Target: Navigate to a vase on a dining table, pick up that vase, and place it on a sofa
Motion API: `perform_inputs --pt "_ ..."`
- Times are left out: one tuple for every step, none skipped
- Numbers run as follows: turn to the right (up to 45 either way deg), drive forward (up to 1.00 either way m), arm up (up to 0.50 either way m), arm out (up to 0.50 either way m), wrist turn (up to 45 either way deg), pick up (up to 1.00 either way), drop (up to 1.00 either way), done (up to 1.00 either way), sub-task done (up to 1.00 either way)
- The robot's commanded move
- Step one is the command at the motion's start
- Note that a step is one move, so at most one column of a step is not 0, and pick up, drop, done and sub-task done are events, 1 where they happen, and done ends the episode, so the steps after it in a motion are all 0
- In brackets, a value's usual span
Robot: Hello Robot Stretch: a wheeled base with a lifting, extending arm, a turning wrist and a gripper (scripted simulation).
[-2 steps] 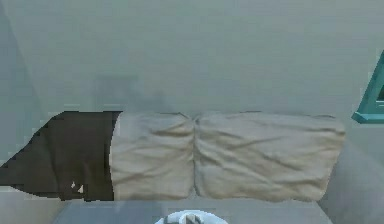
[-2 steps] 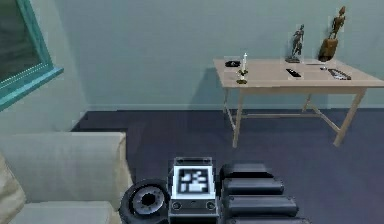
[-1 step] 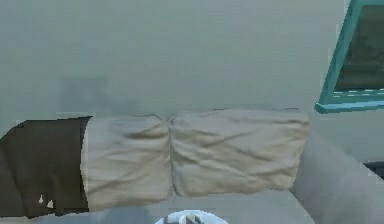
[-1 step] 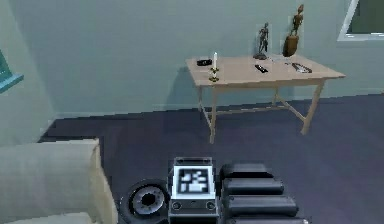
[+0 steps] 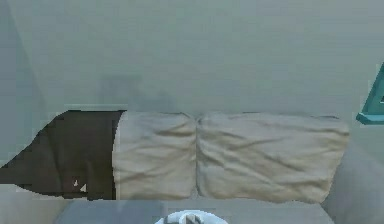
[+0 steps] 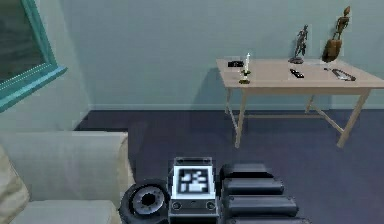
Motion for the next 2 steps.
perform_inputs --pt "0.0 0.10 0.00 0.00 0.0 0.00 0.00 0.00 0.00" --pt "12.0 0.00 0.00 0.00 0.0 0.00 0.00 0.00 0.00"
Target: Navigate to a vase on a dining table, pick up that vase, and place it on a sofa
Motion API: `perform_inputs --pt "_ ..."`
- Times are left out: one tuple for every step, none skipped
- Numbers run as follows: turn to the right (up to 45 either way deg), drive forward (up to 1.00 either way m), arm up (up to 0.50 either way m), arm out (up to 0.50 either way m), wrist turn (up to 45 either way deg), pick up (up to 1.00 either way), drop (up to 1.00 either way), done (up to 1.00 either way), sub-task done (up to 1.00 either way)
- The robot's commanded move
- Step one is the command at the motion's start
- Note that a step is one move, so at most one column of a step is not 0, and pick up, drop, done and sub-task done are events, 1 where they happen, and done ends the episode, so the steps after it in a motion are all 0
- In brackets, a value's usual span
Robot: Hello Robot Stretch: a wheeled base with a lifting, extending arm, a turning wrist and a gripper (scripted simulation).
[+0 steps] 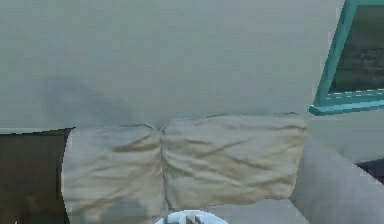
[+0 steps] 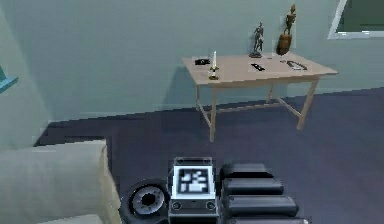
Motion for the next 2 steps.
perform_inputs --pt "-15.0 0.00 0.00 0.00 0.0 0.00 0.00 0.00 0.00" --pt "12.0 0.00 0.00 0.00 0.0 0.00 0.00 0.00 0.00"
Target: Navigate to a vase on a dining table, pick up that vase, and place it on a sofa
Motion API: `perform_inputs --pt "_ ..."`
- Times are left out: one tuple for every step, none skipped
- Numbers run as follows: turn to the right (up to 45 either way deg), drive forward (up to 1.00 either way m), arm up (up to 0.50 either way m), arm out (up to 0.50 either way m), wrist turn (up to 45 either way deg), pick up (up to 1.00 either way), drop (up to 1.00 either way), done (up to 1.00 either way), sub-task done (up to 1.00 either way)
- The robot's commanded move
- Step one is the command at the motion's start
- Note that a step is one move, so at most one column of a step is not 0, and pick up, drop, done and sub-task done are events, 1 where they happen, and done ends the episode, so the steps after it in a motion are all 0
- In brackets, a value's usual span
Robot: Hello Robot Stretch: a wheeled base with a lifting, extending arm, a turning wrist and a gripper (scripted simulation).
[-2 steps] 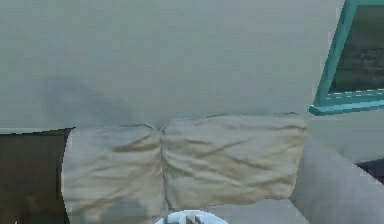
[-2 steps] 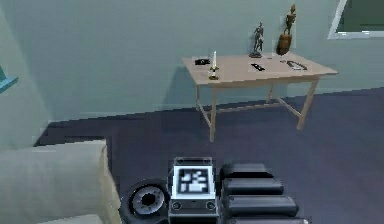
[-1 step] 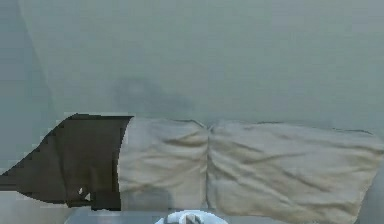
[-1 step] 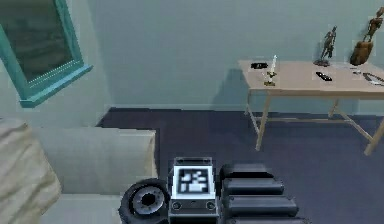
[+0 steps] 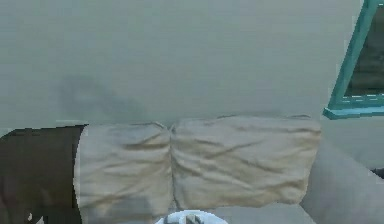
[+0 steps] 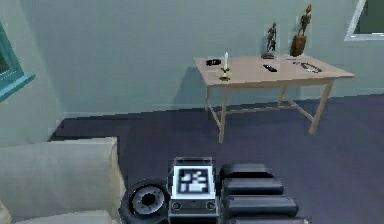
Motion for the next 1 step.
perform_inputs --pt "3.0 0.00 0.00 0.00 0.0 0.00 0.00 0.00 0.00"
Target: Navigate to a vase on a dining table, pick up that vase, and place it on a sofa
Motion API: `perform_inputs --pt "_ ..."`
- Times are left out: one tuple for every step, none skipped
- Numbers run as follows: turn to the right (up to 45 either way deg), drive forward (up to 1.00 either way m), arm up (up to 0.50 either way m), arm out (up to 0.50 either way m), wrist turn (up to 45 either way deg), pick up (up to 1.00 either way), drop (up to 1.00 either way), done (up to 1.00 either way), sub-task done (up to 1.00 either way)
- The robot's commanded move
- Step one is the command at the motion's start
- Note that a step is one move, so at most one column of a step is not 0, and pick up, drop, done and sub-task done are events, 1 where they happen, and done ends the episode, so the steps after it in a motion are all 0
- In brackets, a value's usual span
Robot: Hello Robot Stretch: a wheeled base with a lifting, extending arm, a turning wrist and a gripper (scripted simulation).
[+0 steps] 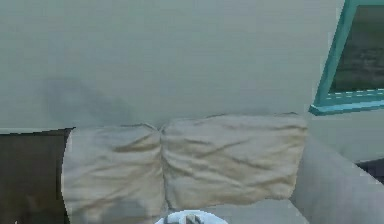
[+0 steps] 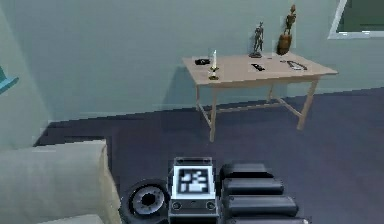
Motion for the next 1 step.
perform_inputs --pt "-9.0 0.00 0.00 0.00 0.0 0.00 0.00 0.00 0.00"
